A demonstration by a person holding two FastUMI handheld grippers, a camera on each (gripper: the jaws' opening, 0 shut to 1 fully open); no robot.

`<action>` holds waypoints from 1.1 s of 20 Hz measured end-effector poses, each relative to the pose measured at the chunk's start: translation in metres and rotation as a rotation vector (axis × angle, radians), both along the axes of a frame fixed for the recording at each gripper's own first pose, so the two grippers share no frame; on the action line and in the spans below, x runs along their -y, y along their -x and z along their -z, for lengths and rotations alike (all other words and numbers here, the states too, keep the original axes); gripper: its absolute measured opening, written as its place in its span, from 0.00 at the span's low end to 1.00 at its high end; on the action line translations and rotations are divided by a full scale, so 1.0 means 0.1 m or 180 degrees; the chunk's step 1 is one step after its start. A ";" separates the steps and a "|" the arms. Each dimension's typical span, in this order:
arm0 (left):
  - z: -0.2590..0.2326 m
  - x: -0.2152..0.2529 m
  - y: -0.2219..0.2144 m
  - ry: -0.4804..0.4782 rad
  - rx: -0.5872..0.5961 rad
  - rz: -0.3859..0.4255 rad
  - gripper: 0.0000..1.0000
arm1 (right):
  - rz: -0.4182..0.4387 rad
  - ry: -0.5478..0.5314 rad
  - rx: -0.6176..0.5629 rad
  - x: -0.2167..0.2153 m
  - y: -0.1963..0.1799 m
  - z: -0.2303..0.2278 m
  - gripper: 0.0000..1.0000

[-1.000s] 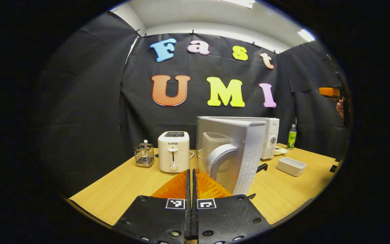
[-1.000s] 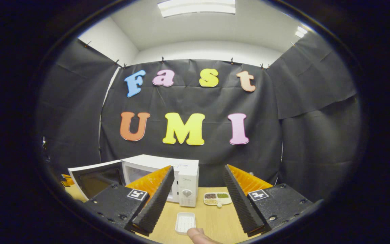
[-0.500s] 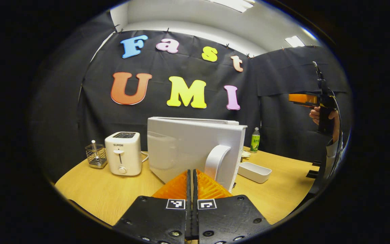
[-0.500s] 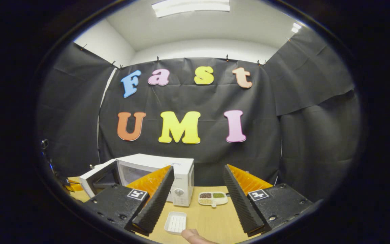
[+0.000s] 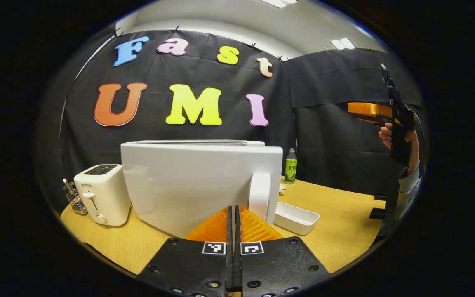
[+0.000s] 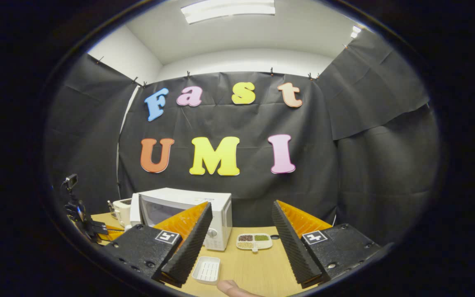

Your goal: Open the microwave oven with the left hand, put the food in, and close the microwave oven.

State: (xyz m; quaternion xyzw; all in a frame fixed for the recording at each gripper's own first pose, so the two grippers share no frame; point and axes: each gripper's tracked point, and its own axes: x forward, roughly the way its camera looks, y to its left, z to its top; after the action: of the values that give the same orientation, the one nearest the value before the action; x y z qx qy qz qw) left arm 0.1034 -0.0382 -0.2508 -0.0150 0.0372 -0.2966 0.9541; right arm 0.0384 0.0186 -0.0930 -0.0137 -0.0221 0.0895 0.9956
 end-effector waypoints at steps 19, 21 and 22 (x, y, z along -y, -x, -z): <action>0.01 0.90 -1.36 -0.0185 -0.0001 -0.0152 0.00 | 0.0074 -0.0073 -0.0047 0.42 -0.20 0.11 0.93; 0.03 0.98 -1.52 -0.0243 0.0003 -0.0185 0.00 | 0.0082 -0.0096 -0.0074 0.46 -0.20 0.13 0.93; 0.05 1.00 -1.63 -0.0264 0.0000 -0.0217 0.00 | 0.0088 -0.0108 -0.0092 0.49 -0.20 0.14 0.93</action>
State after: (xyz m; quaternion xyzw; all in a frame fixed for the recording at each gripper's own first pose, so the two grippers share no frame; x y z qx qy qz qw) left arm 0.2663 -0.1385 -0.2559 0.0233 0.0489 -0.2621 0.9635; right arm 0.0586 -0.0299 -0.1066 0.0042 -0.0091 0.0755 0.9971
